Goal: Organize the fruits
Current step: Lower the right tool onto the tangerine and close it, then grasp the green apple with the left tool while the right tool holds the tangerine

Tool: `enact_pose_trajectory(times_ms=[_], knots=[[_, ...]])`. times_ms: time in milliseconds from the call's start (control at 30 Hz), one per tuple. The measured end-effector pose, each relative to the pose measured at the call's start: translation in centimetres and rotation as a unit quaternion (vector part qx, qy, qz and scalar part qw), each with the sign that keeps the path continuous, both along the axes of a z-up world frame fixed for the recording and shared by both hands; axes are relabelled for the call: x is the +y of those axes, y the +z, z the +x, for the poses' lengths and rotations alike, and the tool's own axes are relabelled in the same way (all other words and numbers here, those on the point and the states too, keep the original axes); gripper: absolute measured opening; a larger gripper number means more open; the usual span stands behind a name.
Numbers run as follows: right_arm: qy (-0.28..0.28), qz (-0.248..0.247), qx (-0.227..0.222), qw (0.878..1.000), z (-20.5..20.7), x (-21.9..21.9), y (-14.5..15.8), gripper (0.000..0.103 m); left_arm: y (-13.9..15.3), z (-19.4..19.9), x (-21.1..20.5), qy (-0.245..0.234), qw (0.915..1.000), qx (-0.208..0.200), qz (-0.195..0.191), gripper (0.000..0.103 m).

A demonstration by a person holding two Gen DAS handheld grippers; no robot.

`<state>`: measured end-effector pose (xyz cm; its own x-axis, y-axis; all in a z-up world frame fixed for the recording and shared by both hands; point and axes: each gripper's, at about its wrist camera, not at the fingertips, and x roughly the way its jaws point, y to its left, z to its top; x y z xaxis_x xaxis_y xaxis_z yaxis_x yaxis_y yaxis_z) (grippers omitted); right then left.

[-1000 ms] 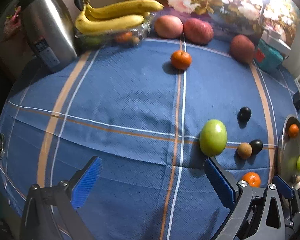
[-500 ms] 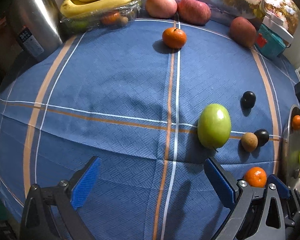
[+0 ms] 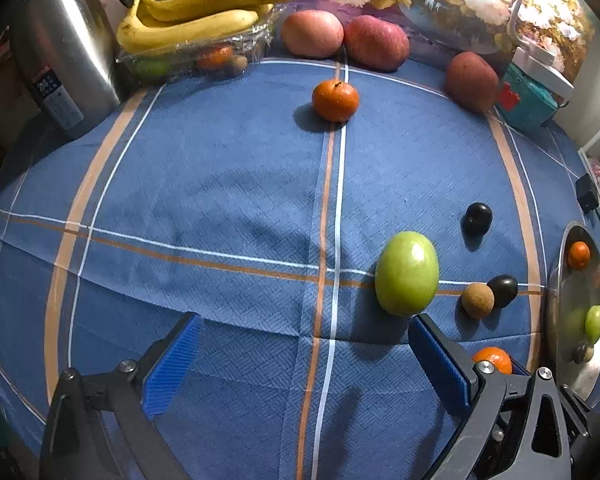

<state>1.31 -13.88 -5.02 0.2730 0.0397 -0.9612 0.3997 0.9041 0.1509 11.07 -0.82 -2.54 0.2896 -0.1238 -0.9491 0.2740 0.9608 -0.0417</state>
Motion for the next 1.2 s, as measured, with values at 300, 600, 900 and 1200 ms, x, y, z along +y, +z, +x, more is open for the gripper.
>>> enact_pose_trajectory(times_ms=[300,600,900,1200], knots=[[-0.008,0.003,-0.008,1.0,-0.1,-0.4,0.4,0.038,0.5,-0.2,0.1,0.0,0.9996,-0.021,-0.019,0.103],[-0.034,-0.016,-0.062,0.997,-0.7,-1.7,3.7,0.038,1.1,0.9,-1.1,-0.013,0.9972,-0.039,-0.063,0.103],[-0.071,-0.034,-0.061,0.995,0.0,-2.9,5.0,0.038,0.4,1.3,-3.0,-0.031,0.998,-0.037,-0.042,0.099],[-0.096,-0.044,-0.061,0.993,1.6,-4.4,5.8,0.038,-0.5,1.8,-3.8,-0.033,0.9963,0.006,-0.079,0.061]])
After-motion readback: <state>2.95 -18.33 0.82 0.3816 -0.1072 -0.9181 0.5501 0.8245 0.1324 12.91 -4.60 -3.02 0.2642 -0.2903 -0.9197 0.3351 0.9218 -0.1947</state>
